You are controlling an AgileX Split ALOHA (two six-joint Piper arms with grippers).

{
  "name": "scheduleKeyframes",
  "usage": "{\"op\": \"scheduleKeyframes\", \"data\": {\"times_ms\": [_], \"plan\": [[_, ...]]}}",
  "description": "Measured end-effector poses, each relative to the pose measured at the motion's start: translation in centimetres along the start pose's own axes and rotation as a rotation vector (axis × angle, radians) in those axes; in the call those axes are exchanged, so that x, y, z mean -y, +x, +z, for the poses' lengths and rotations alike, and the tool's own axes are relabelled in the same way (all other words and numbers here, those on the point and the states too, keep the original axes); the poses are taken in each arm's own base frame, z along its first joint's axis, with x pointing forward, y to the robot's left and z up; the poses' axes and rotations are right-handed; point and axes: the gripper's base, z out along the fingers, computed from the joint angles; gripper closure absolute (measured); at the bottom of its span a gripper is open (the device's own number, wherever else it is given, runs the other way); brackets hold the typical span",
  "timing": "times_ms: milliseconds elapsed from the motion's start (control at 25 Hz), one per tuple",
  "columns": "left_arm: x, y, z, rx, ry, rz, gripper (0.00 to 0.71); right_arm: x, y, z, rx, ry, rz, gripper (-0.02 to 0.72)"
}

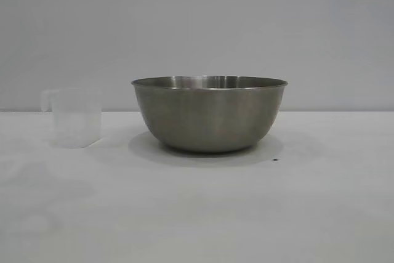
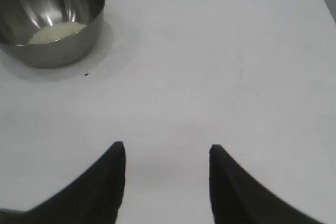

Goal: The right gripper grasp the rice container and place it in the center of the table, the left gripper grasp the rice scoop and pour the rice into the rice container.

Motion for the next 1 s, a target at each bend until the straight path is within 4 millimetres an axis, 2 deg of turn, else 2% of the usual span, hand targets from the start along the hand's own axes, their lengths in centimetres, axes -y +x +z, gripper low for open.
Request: {"op": "scheduleKeyframes", "data": {"times_ms": [560, 1000], "plan": [[0.1, -0.7, -6.0, 0.005, 0.028, -0.001, 0.418, 0.0, 0.0, 0.0, 0.0, 0.0, 0.0, 0.388], [0.3, -0.1, -10.4, 0.026, 0.046, 0.004, 0.418, 0.0, 0.0, 0.0, 0.0, 0.0, 0.0, 0.388]]}}
